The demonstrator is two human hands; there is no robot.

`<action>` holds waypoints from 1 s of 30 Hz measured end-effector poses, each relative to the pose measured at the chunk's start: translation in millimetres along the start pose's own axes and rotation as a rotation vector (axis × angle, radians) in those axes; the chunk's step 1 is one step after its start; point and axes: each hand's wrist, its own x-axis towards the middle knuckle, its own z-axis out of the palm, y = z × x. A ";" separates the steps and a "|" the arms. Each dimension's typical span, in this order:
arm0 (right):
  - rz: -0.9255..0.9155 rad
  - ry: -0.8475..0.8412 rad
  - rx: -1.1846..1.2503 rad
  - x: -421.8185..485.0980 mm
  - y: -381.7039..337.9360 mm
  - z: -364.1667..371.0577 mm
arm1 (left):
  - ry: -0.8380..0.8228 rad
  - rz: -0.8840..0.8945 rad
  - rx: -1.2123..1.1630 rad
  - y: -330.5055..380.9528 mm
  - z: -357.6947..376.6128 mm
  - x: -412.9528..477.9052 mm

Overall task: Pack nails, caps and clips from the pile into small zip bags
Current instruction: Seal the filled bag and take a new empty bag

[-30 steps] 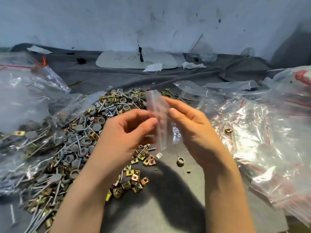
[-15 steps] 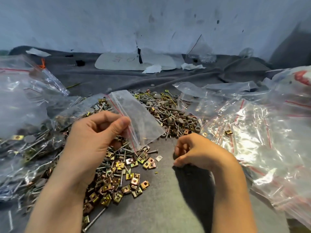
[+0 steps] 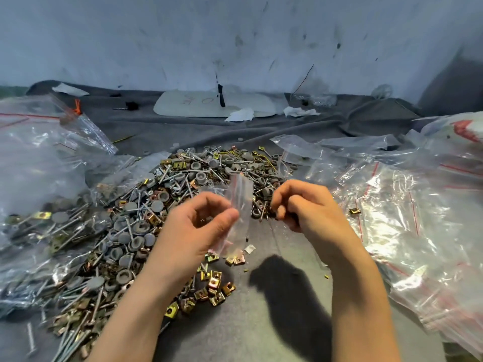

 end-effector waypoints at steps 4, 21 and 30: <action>-0.121 0.043 0.108 -3.2 -13.0 -2.1 | -0.114 0.032 -0.034 -2.4 4.8 0.7; -0.181 -0.087 0.126 -5.2 -1.8 -10.1 | -0.361 -0.039 -0.197 -5.7 -1.6 -1.1; -0.220 -0.087 0.236 -0.3 9.5 -10.4 | -0.360 -0.041 -0.205 -8.7 -2.7 0.3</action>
